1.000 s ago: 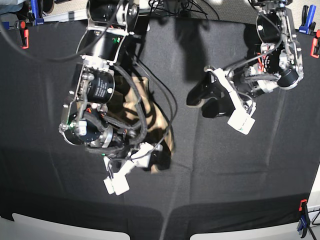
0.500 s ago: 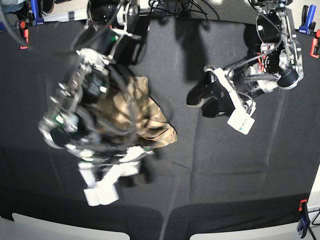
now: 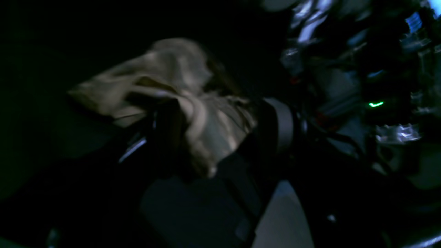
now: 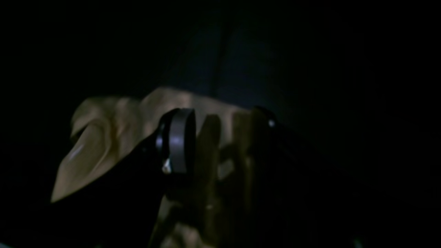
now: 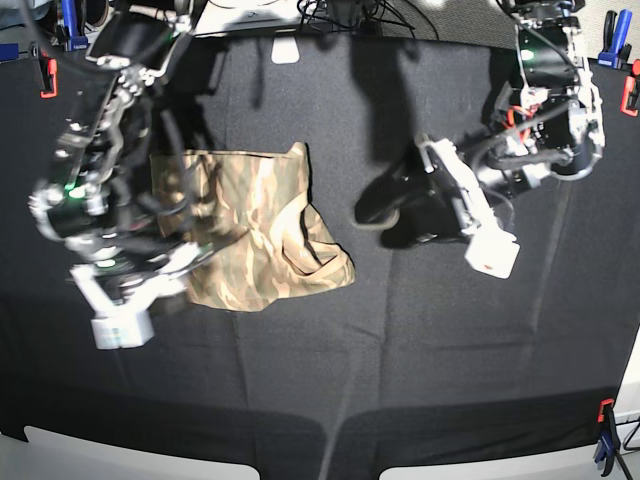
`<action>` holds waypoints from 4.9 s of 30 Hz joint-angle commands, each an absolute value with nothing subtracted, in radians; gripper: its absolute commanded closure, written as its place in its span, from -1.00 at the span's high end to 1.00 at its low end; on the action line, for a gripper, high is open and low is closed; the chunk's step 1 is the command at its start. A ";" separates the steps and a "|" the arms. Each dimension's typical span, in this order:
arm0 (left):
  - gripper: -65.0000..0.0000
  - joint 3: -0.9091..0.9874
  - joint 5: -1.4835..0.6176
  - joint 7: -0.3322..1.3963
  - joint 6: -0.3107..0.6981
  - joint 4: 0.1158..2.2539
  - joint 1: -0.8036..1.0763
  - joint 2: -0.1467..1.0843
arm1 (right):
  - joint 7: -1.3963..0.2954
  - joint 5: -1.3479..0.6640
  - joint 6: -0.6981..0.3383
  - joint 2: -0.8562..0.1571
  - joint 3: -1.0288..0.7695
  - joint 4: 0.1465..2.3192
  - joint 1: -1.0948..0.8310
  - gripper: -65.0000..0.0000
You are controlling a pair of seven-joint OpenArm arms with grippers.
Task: Layout the t-shirt on the table in an organized manner, then fold the t-shirt properly
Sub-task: 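Drag the folded bundle away from the arm bases with the right gripper, then hold the bundle with both grippers and tuck its loose edges under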
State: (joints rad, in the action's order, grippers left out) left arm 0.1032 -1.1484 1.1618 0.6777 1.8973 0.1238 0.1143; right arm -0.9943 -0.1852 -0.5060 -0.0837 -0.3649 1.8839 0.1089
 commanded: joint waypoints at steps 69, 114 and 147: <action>0.03 -0.446 -0.210 0.777 0.293 1.258 -0.389 0.229 | -1.136 -0.586 -0.698 -0.102 -0.457 1.079 0.218 -0.22; 0.03 -0.446 -0.273 1.069 0.093 1.713 -0.381 0.493 | -0.987 -0.267 -0.698 -0.105 -0.203 1.383 0.405 -0.78; 0.03 -0.446 -0.131 0.843 0.093 1.742 0.096 0.355 | -1.020 -0.282 -0.696 -0.077 -0.170 1.380 0.130 -1.00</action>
